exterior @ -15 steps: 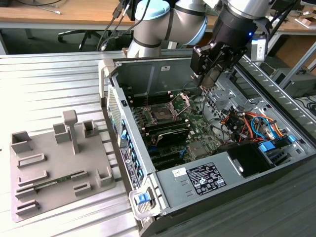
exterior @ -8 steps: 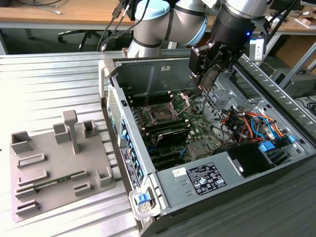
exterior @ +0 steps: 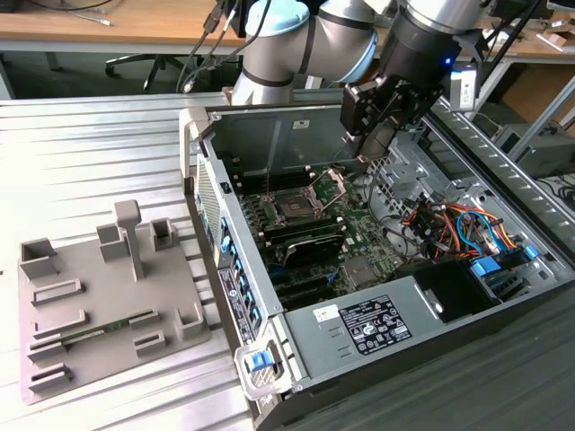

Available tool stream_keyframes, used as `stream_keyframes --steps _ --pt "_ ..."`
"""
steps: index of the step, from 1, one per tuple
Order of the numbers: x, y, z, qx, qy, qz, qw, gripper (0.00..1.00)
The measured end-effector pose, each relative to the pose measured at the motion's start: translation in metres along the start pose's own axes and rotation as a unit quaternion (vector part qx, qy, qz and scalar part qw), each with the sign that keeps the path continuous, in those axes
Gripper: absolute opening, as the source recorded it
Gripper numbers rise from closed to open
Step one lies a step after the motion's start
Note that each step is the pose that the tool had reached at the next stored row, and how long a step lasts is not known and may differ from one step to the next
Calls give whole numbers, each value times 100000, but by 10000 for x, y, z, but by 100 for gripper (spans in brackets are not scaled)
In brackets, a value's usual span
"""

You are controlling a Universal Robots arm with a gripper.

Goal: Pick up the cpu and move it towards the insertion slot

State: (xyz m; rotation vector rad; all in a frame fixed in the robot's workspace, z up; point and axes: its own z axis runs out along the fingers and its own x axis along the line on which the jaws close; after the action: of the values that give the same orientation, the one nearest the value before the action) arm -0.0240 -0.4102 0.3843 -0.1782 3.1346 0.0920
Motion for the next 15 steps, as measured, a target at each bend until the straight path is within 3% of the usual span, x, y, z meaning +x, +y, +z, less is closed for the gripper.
stream_keyframes --steps 15 --pt "66 27 3 -2 -2 -5 100000 55"
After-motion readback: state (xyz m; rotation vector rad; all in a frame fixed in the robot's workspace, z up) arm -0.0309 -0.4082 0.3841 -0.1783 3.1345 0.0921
